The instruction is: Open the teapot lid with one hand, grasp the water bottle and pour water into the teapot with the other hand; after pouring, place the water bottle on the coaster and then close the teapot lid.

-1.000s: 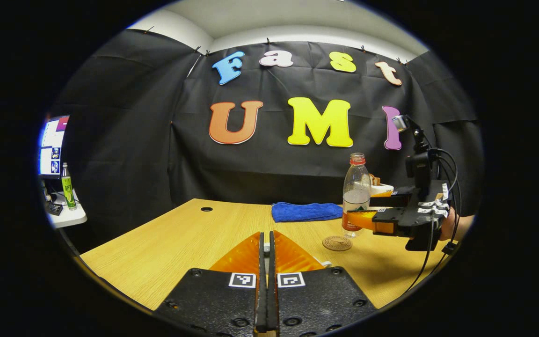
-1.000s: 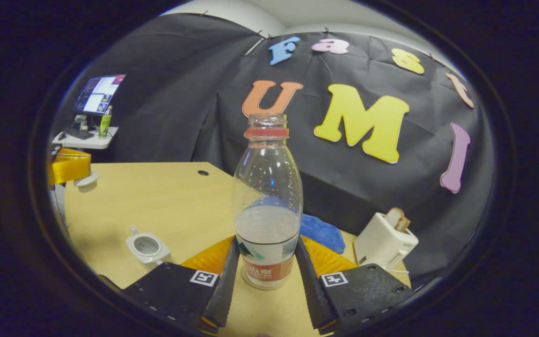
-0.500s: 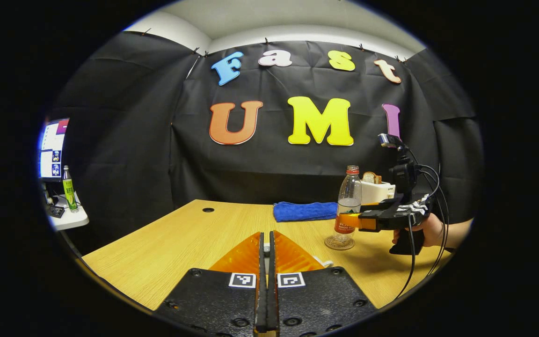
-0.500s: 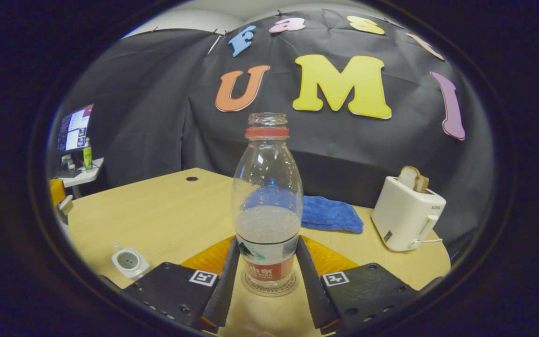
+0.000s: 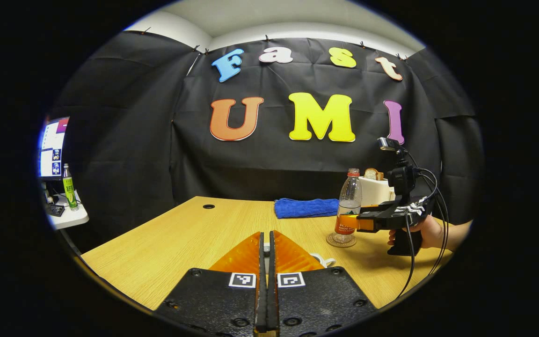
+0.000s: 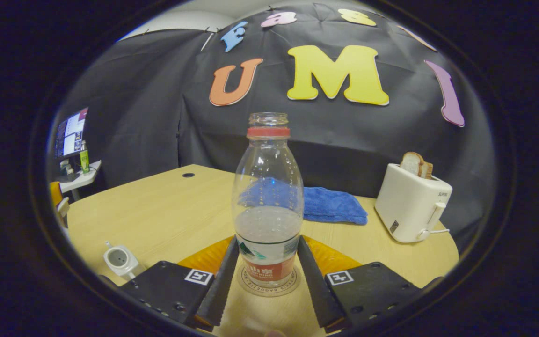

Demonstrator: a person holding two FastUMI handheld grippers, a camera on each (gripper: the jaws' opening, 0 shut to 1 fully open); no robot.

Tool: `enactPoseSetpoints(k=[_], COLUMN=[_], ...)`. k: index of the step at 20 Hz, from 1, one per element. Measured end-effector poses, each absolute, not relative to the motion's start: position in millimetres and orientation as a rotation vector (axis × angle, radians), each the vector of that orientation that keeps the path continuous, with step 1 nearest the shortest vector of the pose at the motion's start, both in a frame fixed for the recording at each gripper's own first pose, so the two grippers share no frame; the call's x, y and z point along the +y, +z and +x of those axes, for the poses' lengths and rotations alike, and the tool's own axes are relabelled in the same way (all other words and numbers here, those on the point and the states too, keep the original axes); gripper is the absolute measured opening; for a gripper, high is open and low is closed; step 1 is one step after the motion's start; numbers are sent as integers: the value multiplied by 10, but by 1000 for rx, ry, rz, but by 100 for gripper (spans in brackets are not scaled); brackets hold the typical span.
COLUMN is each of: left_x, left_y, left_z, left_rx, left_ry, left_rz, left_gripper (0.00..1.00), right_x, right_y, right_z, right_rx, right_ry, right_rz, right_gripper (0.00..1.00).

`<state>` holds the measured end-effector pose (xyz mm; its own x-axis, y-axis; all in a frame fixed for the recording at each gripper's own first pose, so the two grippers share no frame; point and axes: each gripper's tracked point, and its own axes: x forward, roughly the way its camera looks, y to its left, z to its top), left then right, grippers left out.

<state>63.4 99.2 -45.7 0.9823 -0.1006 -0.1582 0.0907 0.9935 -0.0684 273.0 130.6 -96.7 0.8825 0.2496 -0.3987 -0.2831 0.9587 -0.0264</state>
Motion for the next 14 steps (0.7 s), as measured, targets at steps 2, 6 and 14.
enactPoseSetpoints(k=[2, 6, 14], left_x=[964, 932, 755], left_y=[-437, -412, -347], left_z=[630, 610, 608], left_rx=[159, 152, 129], left_ry=[-97, -101, -128], left_rz=[-60, -65, -94], left_gripper=[3, 3, 3], right_x=[1296, 1296, 1151], right_y=[-978, -1012, -843], right_z=[2725, 2702, 2486], right_rx=[405, 423, 414], right_ry=[273, 282, 261], right_rz=[-76, -63, 4], right_gripper=[75, 84, 97])
